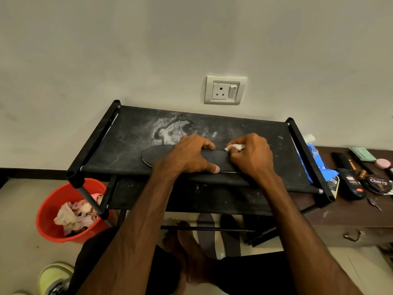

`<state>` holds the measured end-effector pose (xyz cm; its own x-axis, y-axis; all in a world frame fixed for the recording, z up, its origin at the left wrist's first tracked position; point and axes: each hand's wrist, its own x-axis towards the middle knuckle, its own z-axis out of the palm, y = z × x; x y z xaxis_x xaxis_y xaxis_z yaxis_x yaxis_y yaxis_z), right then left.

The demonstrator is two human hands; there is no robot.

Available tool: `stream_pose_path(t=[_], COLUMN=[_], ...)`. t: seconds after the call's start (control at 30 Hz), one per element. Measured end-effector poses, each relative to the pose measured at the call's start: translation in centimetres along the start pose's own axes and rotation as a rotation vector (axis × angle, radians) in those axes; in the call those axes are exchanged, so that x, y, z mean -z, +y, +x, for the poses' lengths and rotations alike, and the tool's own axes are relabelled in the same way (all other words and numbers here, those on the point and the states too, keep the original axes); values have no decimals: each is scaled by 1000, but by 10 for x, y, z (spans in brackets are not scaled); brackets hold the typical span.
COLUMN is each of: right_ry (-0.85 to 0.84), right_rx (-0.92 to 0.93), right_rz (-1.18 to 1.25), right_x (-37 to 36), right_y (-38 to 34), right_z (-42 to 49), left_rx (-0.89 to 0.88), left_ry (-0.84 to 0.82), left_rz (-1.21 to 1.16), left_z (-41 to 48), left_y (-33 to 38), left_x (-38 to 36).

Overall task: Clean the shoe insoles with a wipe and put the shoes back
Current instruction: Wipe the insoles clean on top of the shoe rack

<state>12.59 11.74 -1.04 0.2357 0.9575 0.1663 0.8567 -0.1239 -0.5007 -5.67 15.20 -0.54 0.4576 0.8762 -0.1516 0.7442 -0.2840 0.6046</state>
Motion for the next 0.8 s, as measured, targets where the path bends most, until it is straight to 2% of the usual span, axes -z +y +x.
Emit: stream_pose_path(t=[0.13,0.27,0.37,0.47,0.57,0.63,0.73,0.8], right_ry=[-42,-165,-174,-90,-20,-38,-160,-200], right_rx=[125,271,186,28,-7,66,250,296], right_rz=[-72,42,44,-9,-34,-21,57,63], right_x=[-10,-16,-7,9,14,9,0,0], right_y=[-15,-29,-15,12,22,14,-4,-7], right_z=[-5,-9,-3,3,-1,-9,-22,-23], left_rx=[22,14,26,47,51,49,36,29], left_ry=[-20,8,-19,-20,-23,-16,1,12], left_rz=[-8,12,-9,-59,-57,-44,-19,-15], left_z=[0,1,0,0,1,1,1,0], left_y=[0,1,-1,-3,-3,-4,-5,-4], left_x=[0,0,-1,-2,-3,-2,-2,-2])
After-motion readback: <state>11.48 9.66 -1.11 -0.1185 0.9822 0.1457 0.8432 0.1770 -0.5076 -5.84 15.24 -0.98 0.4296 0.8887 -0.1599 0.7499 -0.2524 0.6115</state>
